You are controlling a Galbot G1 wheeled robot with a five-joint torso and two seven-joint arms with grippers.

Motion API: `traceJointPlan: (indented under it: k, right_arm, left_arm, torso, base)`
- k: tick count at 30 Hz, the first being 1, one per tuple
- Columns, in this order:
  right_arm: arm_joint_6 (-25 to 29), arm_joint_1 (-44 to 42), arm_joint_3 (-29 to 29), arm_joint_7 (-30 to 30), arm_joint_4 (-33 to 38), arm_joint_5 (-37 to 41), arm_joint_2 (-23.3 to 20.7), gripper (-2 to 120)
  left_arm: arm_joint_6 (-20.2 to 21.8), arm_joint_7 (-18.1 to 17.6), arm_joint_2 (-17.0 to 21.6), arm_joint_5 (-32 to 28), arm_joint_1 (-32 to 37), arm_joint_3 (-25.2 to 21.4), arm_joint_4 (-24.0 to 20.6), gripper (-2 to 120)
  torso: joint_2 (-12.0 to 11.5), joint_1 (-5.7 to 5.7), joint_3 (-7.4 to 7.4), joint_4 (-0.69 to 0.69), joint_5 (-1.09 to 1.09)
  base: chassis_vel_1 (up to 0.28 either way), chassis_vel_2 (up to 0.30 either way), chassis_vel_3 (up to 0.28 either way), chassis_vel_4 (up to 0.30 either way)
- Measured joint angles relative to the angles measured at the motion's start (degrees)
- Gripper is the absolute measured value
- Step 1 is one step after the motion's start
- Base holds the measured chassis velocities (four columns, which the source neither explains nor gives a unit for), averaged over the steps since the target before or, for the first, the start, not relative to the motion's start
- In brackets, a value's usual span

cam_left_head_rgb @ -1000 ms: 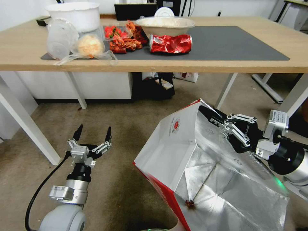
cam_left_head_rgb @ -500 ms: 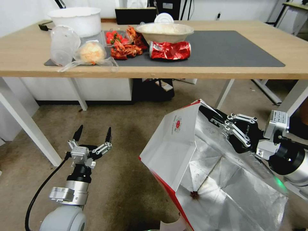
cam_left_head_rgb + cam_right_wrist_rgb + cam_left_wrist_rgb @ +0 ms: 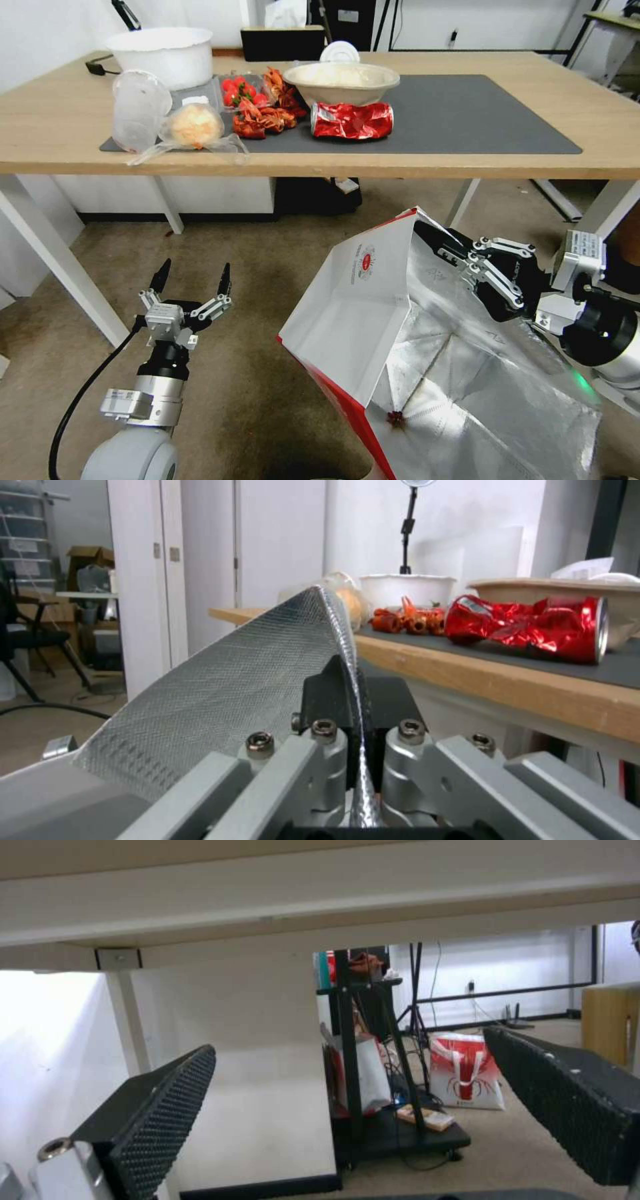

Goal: Pick up the food delivery bag from the floor and place it on the table.

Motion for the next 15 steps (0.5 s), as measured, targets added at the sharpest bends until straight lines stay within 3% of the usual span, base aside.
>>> traceJointPlan:
  k: [15]
  right_arm:
    - [0.12, 0.1, -0.05, -1.21, 0.0, 0.96, 0.22, 0]
  left_arm:
    - [0.41, 0.02, -0.05, 0.39, 0.28, -0.03, -0.38, 100]
  torso:
    - [3.71, 0.81, 2.89, 0.0, 0.0]
  base:
    - [0.0, 0.0, 0.0, 0.0]
